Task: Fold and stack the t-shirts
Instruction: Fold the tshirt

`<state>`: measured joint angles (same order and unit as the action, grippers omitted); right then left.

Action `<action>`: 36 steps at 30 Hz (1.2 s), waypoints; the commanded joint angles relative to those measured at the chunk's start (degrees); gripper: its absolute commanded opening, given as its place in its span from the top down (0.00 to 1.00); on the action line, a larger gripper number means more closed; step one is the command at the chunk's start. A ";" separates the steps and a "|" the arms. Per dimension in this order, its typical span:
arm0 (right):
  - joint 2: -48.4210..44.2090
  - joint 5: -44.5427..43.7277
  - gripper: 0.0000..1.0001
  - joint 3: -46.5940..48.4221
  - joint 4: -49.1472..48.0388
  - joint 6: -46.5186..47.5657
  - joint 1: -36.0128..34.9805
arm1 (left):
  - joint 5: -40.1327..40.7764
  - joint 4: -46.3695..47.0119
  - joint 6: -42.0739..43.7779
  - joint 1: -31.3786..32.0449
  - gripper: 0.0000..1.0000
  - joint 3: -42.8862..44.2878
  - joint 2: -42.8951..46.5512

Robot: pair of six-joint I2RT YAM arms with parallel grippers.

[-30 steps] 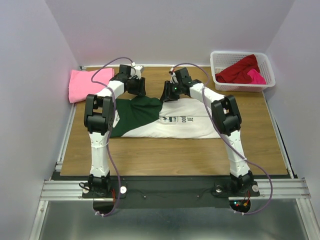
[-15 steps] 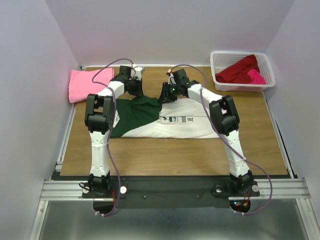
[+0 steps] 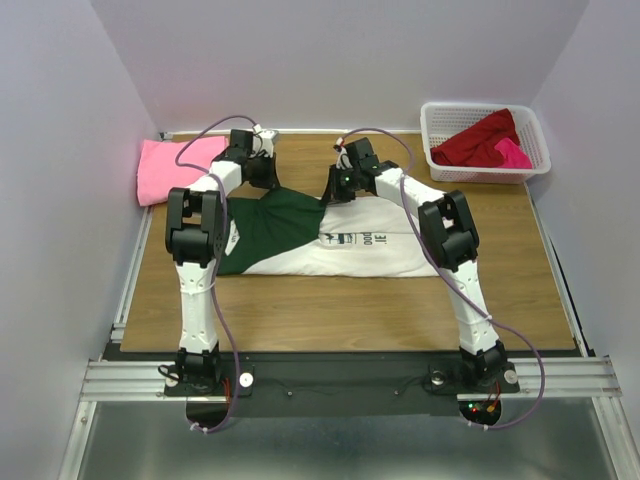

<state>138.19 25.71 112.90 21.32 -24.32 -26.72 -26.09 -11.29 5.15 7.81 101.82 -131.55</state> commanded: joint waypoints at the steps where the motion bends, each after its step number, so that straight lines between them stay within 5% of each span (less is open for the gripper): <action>1: -2.93 -3.48 0.96 2.41 -2.42 2.17 -0.18 | 0.16 3.02 -2.15 -1.48 1.00 2.68 4.10; 20: -1.08 -3.22 0.96 6.89 -2.42 7.26 -0.09 | -1.42 6.81 -4.36 -3.24 1.00 1.28 7.35; 36: -7.93 2.67 0.94 -3.29 -2.51 8.76 -0.17 | 2.52 7.07 -6.73 -3.24 1.00 -15.41 20.36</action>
<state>135.98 26.68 111.81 20.01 -17.08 -26.74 -26.72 -5.56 -1.21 5.17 89.73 -115.98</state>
